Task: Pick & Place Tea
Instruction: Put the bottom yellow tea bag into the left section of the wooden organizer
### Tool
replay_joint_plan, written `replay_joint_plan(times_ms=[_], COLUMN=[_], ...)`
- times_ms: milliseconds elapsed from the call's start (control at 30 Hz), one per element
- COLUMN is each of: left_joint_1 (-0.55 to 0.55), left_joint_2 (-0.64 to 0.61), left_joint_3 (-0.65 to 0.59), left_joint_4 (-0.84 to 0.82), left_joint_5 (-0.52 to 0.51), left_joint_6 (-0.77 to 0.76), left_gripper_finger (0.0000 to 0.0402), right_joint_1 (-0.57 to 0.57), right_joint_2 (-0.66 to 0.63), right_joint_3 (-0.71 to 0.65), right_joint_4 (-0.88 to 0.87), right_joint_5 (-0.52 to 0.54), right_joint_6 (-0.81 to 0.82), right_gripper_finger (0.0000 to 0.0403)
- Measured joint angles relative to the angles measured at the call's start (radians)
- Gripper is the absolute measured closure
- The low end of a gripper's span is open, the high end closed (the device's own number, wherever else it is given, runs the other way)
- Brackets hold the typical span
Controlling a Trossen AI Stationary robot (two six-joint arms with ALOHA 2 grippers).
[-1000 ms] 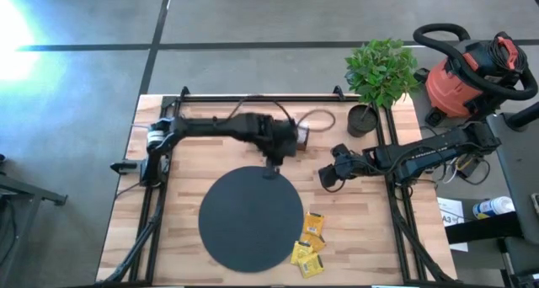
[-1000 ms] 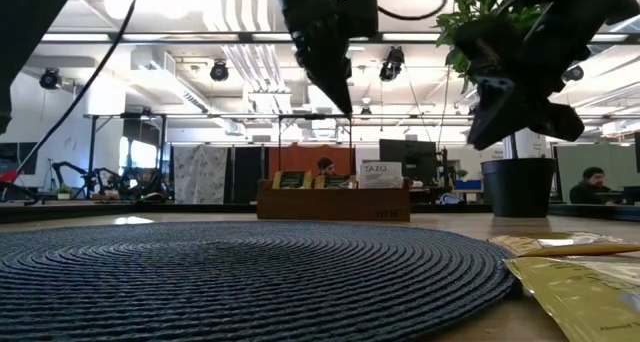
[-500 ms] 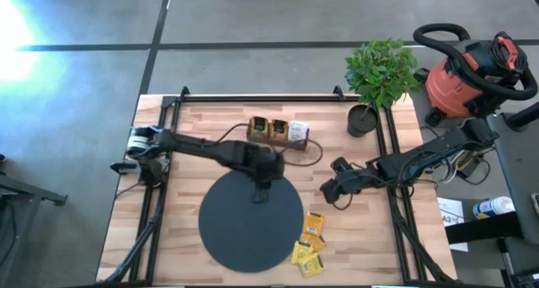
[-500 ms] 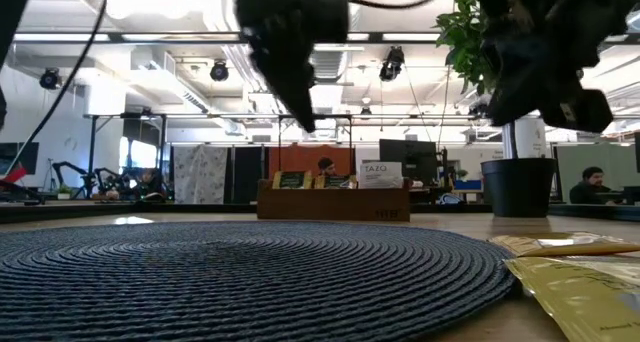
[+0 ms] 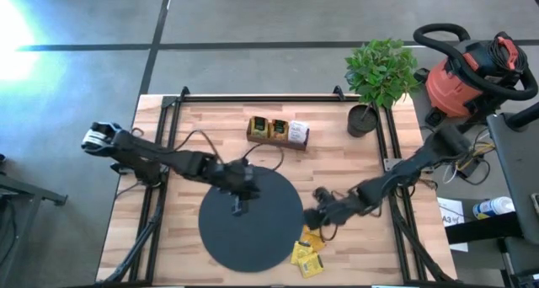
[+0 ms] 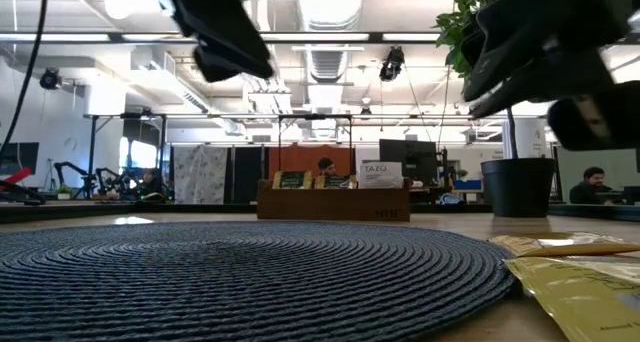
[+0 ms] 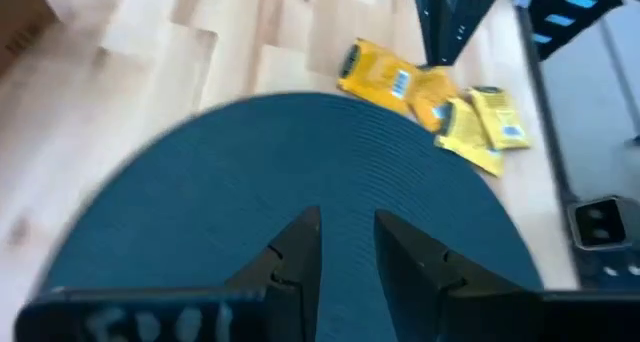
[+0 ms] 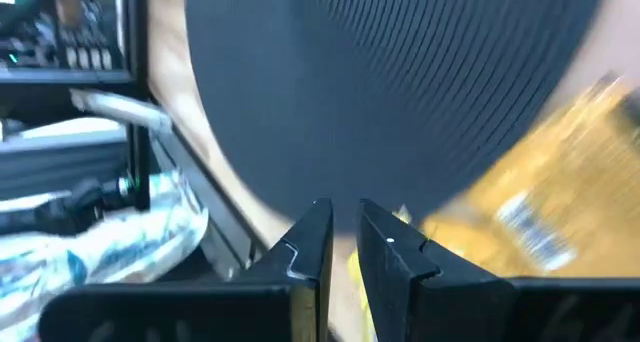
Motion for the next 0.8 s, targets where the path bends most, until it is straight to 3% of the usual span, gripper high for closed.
replay_joint_plan(times_ms=[300, 533, 667, 800], left_joint_1=[-0.161, -0.182, -0.181, -0.182], left_joint_2=[-0.003, 0.025, 0.043, 0.096], left_joint_3=[-0.079, -0.08, -0.079, -0.072], left_joint_4=[0.086, 0.118, 0.183, 0.252], left_joint_5=[-0.031, -0.03, 0.03, 0.057], left_joint_6=[-0.069, -0.093, -0.097, -0.135], left_gripper_finger=[0.0312, 0.0312, 0.0312, 0.0312], right_joint_1=[0.126, 0.213, 0.251, 0.275], right_joint_2=[0.23, 0.331, 0.365, 0.382], right_joint_3=[0.222, 0.482, 0.619, 0.653], right_joint_4=[-0.073, -0.513, -0.776, -0.865], right_joint_5=[-0.043, -0.036, -0.051, -0.13], right_joint_6=[0.189, 0.335, 0.38, 0.406], right_gripper_finger=[0.0355, 0.0355, 0.0355, 0.0353])
